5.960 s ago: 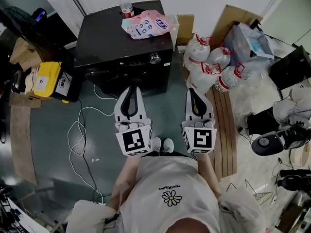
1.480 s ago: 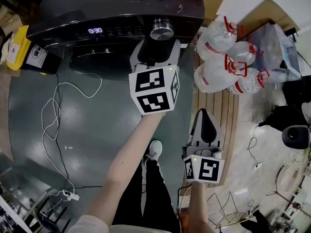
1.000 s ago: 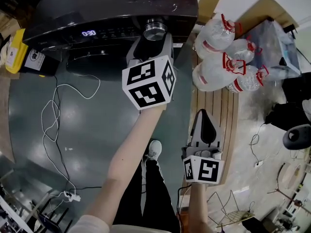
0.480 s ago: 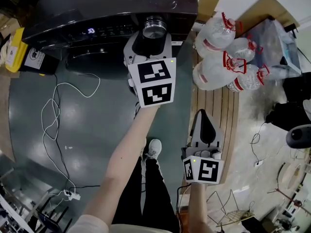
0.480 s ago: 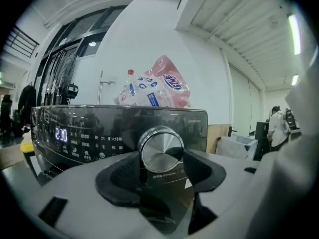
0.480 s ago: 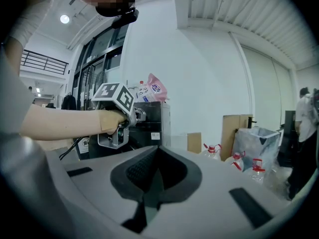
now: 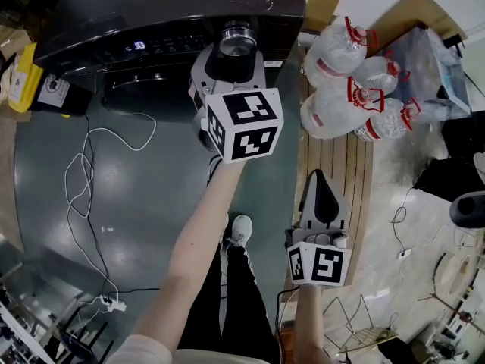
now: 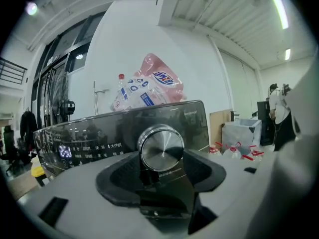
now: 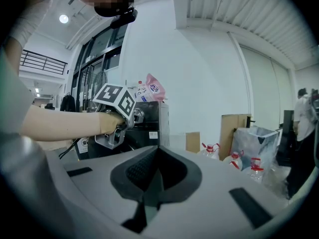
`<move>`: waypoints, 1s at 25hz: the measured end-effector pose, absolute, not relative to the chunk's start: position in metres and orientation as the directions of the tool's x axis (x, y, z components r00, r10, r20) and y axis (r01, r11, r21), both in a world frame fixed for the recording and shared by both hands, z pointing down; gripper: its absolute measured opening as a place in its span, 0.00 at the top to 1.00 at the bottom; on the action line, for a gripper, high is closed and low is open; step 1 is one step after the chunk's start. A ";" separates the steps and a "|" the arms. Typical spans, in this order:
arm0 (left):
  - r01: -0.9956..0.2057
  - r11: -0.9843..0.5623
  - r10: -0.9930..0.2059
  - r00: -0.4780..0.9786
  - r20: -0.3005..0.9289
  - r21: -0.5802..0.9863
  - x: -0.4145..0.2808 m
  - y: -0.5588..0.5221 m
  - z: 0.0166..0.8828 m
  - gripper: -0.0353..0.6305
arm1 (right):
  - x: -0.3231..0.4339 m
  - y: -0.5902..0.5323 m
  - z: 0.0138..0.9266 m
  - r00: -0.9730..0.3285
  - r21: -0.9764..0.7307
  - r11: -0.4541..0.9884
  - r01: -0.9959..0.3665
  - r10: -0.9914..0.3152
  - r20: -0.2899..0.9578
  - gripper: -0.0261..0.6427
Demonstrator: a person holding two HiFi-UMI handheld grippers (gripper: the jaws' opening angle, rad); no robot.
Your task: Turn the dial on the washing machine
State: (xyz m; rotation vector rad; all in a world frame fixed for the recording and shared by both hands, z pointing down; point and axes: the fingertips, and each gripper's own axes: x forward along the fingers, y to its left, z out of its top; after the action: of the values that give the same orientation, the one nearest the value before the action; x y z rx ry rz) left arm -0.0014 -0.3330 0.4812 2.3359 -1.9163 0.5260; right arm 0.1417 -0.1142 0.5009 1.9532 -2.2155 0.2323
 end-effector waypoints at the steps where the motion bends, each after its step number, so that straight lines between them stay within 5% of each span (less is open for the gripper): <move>1: -0.960 -0.215 -0.940 0.152 0.306 -0.182 -0.001 -0.333 0.481 0.55 | 0.142 -0.113 0.501 -0.122 -0.001 0.125 -0.992 -0.964 0.237 0.96; 25: -0.659 -0.161 -0.983 0.041 0.179 -0.735 -0.001 -0.333 0.483 0.55 | 0.167 -0.092 0.519 -0.096 -0.015 0.095 -0.995 -0.960 0.262 0.96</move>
State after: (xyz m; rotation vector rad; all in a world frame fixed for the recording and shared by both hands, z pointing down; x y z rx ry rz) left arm -0.0012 -0.3332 0.4828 2.5393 -2.2461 1.2728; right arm 0.1674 -0.0918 0.5188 1.9771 -2.1792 0.2797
